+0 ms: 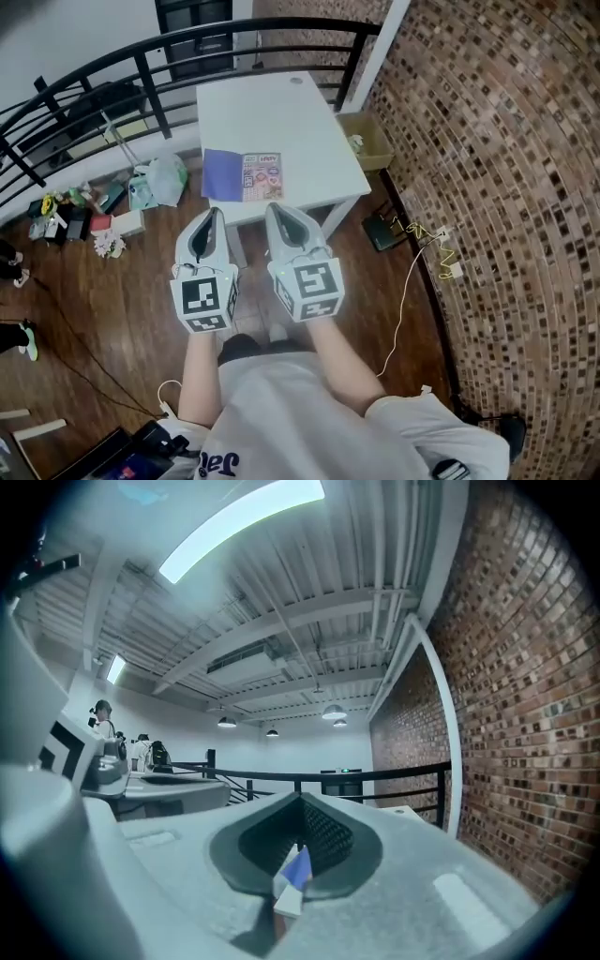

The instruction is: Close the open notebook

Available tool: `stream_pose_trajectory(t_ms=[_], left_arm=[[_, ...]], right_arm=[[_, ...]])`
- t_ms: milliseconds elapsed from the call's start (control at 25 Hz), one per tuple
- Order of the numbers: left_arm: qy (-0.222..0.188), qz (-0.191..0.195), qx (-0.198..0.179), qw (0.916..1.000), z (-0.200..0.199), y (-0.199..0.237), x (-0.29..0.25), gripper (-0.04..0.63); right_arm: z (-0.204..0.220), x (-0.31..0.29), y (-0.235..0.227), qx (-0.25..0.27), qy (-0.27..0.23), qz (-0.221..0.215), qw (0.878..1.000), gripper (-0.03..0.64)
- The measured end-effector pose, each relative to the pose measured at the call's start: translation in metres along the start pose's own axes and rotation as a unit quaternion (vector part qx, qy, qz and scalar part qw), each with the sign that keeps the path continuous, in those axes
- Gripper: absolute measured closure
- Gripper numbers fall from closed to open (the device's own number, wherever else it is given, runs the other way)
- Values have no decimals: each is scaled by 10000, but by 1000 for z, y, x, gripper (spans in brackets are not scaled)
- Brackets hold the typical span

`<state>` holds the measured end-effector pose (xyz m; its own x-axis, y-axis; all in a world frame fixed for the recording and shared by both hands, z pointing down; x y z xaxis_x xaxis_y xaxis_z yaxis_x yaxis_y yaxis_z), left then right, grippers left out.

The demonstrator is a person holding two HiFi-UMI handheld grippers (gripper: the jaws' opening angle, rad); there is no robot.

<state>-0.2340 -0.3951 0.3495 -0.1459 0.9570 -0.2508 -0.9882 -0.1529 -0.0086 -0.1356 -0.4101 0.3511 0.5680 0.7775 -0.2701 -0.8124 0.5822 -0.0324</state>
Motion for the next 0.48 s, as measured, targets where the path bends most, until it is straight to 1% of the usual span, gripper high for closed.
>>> stream_pose_trajectory(t_ms=[160,280,400,480], left_arm=[[207,-97,55,9997,5,10,-36,578],[291,-178,6,9994,3,32,-64,578],[281,-206,55,9994,-7,61,-100,578],[273,-183,113,9994,-9,79,-130,578]], right_arm=[[9,-36,-14,-111,240,-258,9993,626],[3,-68,-14,-163,269,-441,9985,626],[-7,-108,-20,-72,254,-500,9984,625],[-9,-136,-32,1,307,-446,9985,626]])
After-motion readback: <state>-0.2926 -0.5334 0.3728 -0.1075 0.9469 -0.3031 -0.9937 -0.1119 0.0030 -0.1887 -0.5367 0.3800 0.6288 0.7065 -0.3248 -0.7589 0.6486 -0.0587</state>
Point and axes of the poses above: the fingertips, and each gripper's own axes: x backward along the fingers, y to its left, z out of its underside, the point moved 1 cm from there along x, backward along the fingers, and after that the axes turned 12 degrees about y, right-handed, at the moved point
